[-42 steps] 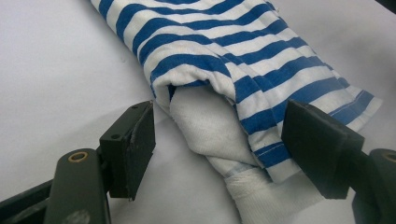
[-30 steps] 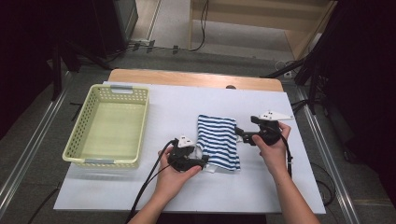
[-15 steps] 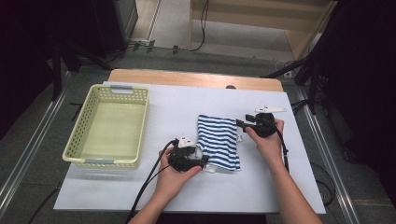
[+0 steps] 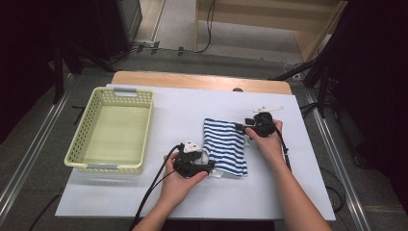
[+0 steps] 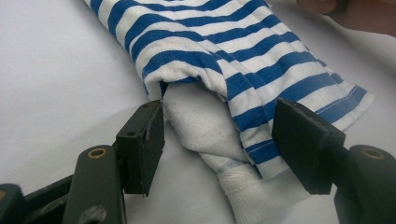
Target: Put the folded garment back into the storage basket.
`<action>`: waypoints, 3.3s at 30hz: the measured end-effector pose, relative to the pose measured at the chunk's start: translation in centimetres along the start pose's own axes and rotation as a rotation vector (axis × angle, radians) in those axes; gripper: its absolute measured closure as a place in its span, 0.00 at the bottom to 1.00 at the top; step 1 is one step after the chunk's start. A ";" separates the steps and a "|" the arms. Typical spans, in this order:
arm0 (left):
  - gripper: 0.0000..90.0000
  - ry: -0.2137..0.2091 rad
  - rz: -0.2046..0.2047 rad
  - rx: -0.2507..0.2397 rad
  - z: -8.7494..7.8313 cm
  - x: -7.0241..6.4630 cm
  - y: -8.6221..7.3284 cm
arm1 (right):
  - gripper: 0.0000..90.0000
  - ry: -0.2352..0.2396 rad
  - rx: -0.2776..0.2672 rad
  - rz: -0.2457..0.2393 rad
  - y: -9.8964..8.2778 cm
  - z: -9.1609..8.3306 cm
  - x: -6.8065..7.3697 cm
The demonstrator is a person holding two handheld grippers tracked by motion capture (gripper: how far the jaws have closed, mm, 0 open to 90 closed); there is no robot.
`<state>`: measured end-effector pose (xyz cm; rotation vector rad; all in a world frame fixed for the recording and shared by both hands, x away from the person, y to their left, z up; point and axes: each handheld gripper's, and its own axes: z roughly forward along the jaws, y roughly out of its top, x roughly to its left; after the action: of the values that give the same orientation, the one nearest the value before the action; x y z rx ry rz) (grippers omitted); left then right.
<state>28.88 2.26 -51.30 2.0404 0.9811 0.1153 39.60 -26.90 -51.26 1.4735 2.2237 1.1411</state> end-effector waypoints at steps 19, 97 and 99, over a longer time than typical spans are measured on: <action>0.39 0.005 0.012 -0.006 0.0 -0.1 0.0 | 0.60 0.052 0.046 -0.043 0.0 1.2 0.4; 0.81 -0.042 0.119 0.006 2.2 -2.1 1.8 | 0.91 0.009 -0.067 0.021 -3.9 -4.2 -2.0; 0.81 -0.046 0.134 -0.028 1.9 -2.2 1.7 | 0.91 0.008 -0.078 0.018 -3.7 -4.4 -1.8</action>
<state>29.13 -1.06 -50.74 2.0735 0.8104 0.1513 35.40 -31.26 -51.39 1.4629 2.1495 1.2275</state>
